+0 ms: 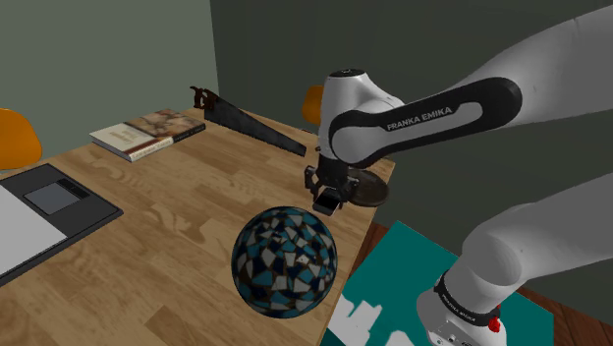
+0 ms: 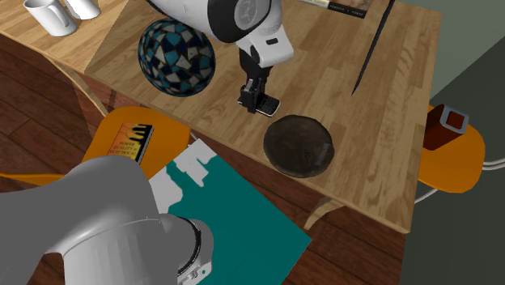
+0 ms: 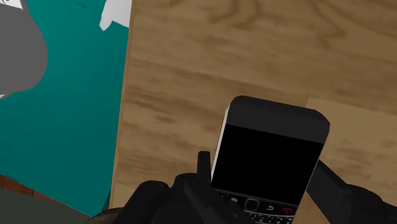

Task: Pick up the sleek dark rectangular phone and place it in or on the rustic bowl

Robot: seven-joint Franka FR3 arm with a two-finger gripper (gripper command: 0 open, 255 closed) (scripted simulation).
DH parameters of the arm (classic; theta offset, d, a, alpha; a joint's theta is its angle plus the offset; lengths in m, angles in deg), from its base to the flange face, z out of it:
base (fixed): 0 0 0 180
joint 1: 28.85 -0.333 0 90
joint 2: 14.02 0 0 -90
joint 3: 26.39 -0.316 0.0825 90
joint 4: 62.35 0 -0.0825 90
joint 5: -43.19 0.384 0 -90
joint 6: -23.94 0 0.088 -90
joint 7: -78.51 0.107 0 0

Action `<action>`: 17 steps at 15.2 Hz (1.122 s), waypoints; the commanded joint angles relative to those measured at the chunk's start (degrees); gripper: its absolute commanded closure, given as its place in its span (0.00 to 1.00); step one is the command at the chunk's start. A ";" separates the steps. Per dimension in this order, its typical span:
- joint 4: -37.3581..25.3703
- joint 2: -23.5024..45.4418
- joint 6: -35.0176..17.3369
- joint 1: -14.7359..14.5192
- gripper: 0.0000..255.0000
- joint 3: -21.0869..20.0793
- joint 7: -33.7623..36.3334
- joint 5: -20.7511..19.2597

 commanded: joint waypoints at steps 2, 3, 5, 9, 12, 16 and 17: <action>-1.29 -1.59 2.86 -0.26 1.00 0.78 -0.35 0.14; -1.77 -2.02 3.76 -0.31 1.00 1.02 -0.45 0.14; -2.76 -2.83 5.54 -0.38 1.00 1.49 -0.62 0.11; -4.88 -4.21 9.02 -0.47 1.00 2.40 -0.89 -0.04; -6.59 -5.06 11.56 -0.48 1.00 3.03 -1.05 -0.22; -5.90 -6.74 12.80 0.35 1.00 5.81 -4.14 -1.11; -5.26 -7.32 12.86 0.81 1.00 7.06 -5.62 -1.61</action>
